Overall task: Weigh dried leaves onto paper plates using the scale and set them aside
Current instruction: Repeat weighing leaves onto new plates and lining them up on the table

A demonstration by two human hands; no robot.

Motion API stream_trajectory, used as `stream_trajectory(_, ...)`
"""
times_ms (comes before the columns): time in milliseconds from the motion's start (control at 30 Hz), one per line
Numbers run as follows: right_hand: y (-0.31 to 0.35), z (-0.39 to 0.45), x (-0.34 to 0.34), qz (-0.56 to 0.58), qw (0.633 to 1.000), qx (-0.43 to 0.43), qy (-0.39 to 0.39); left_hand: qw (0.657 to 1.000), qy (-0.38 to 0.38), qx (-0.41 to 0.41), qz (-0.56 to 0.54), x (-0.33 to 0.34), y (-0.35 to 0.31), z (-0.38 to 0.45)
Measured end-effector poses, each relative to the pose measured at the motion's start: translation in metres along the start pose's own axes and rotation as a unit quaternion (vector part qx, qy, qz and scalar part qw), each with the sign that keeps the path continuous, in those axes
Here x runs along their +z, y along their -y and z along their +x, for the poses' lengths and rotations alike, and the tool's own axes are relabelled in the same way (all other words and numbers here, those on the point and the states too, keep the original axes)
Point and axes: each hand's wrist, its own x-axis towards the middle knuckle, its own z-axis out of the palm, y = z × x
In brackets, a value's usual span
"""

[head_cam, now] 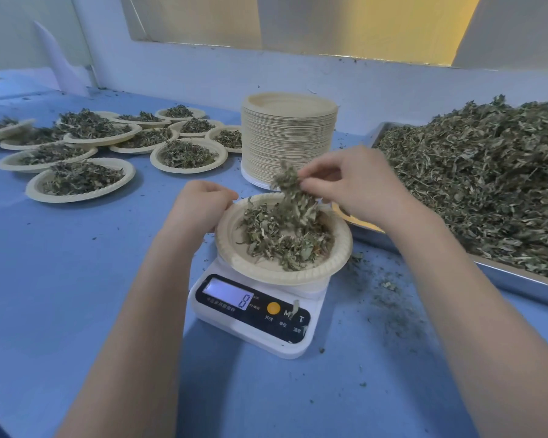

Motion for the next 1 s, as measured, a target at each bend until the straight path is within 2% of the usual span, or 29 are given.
stream_trajectory(67, -0.004, 0.000, -0.008, 0.017, 0.998, 0.011, -0.059, 1.000, -0.001, 0.000, 0.001, 0.000, 0.000, 0.000)
stream_trajectory(167, -0.013, 0.000, -0.018, -0.044, 0.990, 0.034, -0.128, 1.000, -0.002, -0.001, 0.000, 0.000, 0.001, 0.002)
stream_trajectory(333, -0.041, -0.002, -0.031, -0.160, 0.965, 0.106, -0.176, 1.000, 0.000, -0.004, 0.006, 0.002, 0.002, 0.003)
stream_trajectory(433, -0.046, -0.004, -0.037, -0.130, 0.966, 0.121, -0.188, 1.000, -0.001, -0.002, 0.009, 0.002, 0.002, 0.003)
stream_trajectory(500, -0.041, -0.004, -0.038, -0.051, 0.972, 0.117, -0.197, 1.000, -0.003, 0.000, 0.010, 0.002, 0.003, 0.003)
stream_trajectory(600, -0.022, -0.004, -0.033, 0.090, 0.980, 0.085, -0.154, 1.000, -0.002, -0.003, 0.012, 0.003, 0.003, 0.003)
stream_trajectory(667, -0.011, -0.003, -0.025, 0.133, 0.983, 0.063, -0.109, 1.000, 0.000, -0.005, 0.009, 0.003, 0.003, 0.002)
stream_trajectory(833, -0.002, -0.003, -0.015, 0.135, 0.987, 0.052, -0.067, 1.000, -0.001, -0.009, 0.008, 0.001, 0.002, 0.002)
stream_trajectory(1000, -0.001, -0.004, -0.016, 0.152, 0.985, 0.054, -0.058, 1.000, 0.004, -0.001, 0.010, 0.002, 0.002, 0.002)
